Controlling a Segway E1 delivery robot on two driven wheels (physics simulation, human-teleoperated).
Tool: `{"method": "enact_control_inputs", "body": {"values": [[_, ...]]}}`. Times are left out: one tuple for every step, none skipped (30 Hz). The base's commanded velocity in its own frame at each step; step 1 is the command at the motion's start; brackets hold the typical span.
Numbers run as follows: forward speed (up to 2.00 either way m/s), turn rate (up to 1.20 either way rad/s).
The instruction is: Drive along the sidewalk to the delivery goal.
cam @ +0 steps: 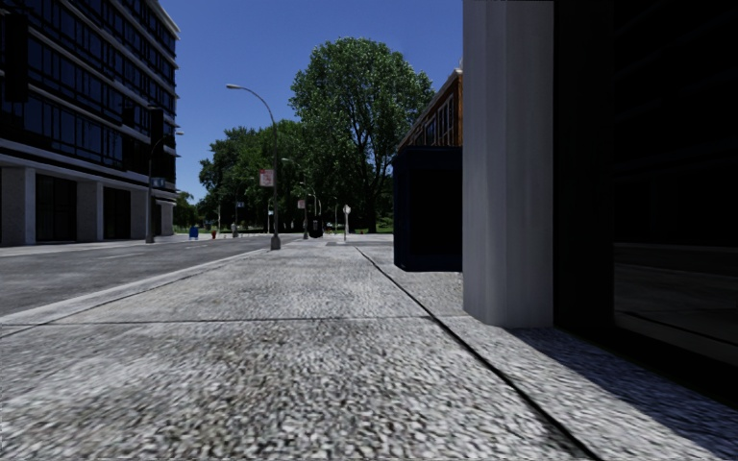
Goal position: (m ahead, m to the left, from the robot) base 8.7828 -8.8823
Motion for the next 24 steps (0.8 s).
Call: {"method": "enact_control_inputs", "body": {"values": [[2.00,0.00],[2.00,0.00],[2.00,0.00],[2.00,0.00],[2.00,0.00],[2.00,0.00],[2.00,0.00],[2.00,0.00],[2.00,0.00],[2.00,0.00],[2.00,0.00],[2.00,0.00],[2.00,0.00],[2.00,0.00],[2.00,0.00],[2.00,0.00],[2.00,0.00],[2.00,0.00],[2.00,0.00],[2.00,0.00],[2.00,0.00],[2.00,0.00],[2.00,0.00],[2.00,0.00]]}}
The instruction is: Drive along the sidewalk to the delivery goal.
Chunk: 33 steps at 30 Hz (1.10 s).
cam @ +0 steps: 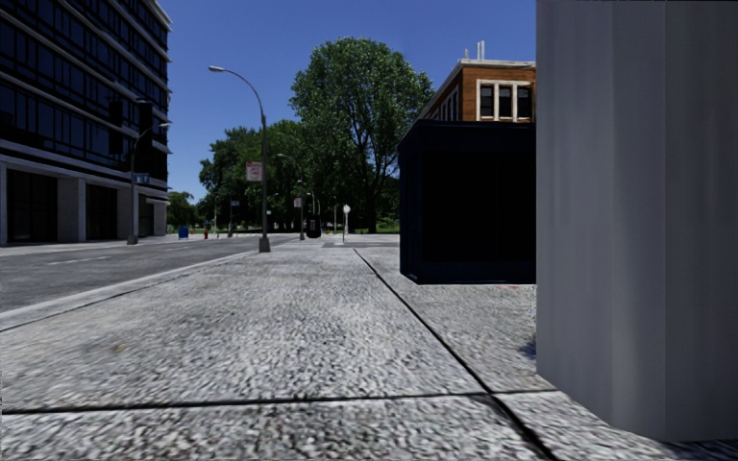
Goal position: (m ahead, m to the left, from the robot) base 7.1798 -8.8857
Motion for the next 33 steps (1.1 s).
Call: {"method": "enact_control_inputs", "body": {"values": [[2.00,0.00],[2.00,0.00],[2.00,0.00],[2.00,0.00],[2.00,0.00],[2.00,0.00],[2.00,0.00],[2.00,-0.12],[2.00,-0.22],[2.00,-0.25],[2.00,-0.25],[2.00,-0.25],[2.00,-0.25],[1.94,-0.29],[1.94,-0.29],[1.81,-0.32],[1.66,-0.37],[1.57,-0.40],[1.57,-0.40],[1.52,-0.43],[1.49,-0.49],[1.48,-0.52],[1.48,-0.52],[1.47,-0.53],[1.47,-0.53],[1.47,-0.56],[1.47,-0.60],[1.47,-0.60],[1.47,-0.62],[1.47,-0.65],[1.47,-0.67],[1.47,-0.67],[1.47,-0.67]]}}
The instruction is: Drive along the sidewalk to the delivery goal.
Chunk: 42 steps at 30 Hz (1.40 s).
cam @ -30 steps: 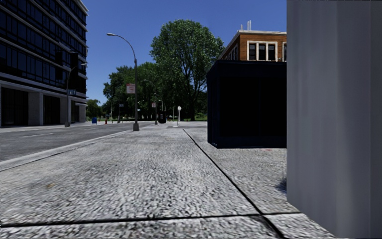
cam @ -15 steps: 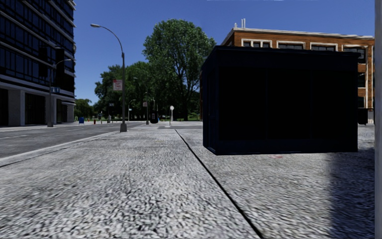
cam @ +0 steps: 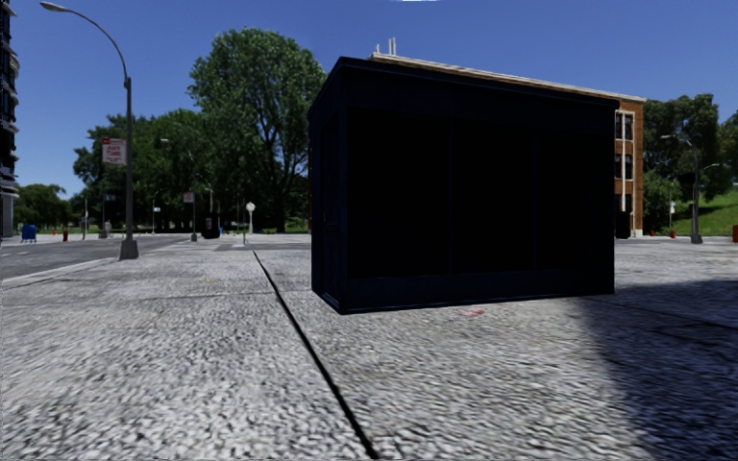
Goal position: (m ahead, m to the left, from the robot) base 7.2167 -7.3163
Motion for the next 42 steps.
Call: {"method": "enact_control_inputs", "body": {"values": [[1.47,-0.67],[1.47,-0.67],[1.47,-0.67],[1.48,-0.67],[1.51,-0.67],[1.51,-0.67],[1.55,-0.67],[1.57,-0.67],[1.58,-0.67],[1.58,-0.67],[1.58,-0.67],[1.58,-0.67],[1.58,-0.67],[1.58,-0.67],[1.58,-0.67],[1.58,-0.67],[1.58,-0.67],[1.58,-0.67],[1.58,-0.67],[1.58,-0.67],[1.58,-0.67],[1.59,-0.67],[1.59,-0.67],[1.60,-0.67],[1.60,-0.67],[1.61,-0.67],[1.62,-0.67],[1.62,-0.67],[1.62,-0.67],[1.62,-0.67],[1.62,-0.67],[1.62,-0.67],[1.62,-0.67],[1.62,-0.67],[1.62,-0.67],[1.62,-0.67],[1.62,-0.67],[1.62,-0.67],[1.62,-0.67],[1.62,-0.67],[1.62,-0.67],[1.62,-0.67]]}}
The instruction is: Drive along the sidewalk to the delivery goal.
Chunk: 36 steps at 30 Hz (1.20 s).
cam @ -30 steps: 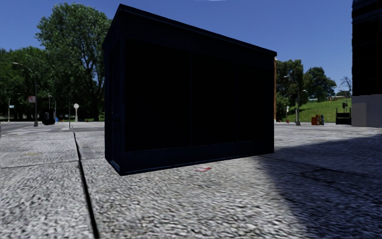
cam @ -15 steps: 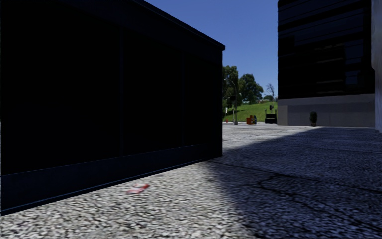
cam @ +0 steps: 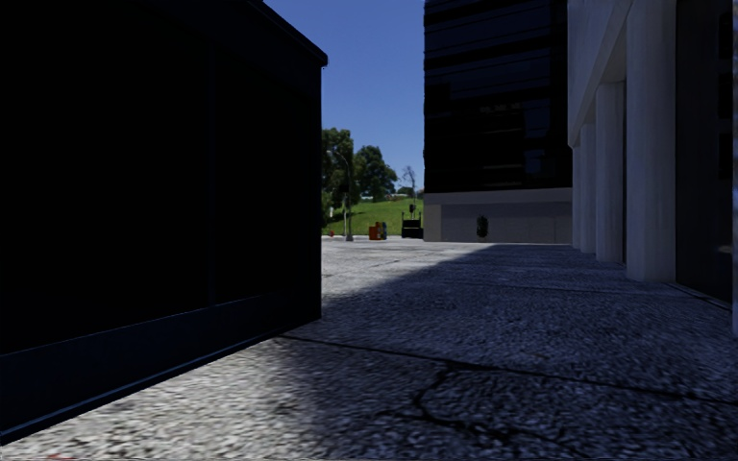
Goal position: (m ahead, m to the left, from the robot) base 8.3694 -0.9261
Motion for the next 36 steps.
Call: {"method": "enact_control_inputs", "body": {"values": [[1.62,-0.67],[1.62,-0.67],[1.62,-0.67],[1.62,-0.67],[1.62,-0.67],[1.62,-0.67],[1.75,0.00],[1.75,0.00],[1.75,0.00],[1.75,0.00],[1.75,0.00],[1.75,0.00],[1.75,0.00],[1.75,0.00],[1.75,0.00],[1.75,0.00],[1.75,0.00],[1.75,0.00],[1.75,0.00],[1.75,0.00],[1.75,0.00],[2.00,0.00],[2.00,0.00],[2.00,0.00],[2.00,0.00],[2.00,0.00],[2.00,0.00],[2.00,0.00],[2.00,0.00],[2.00,0.00],[2.00,0.00],[2.00,0.00],[2.00,0.00],[2.00,0.00],[2.00,0.00],[2.00,0.00]]}}
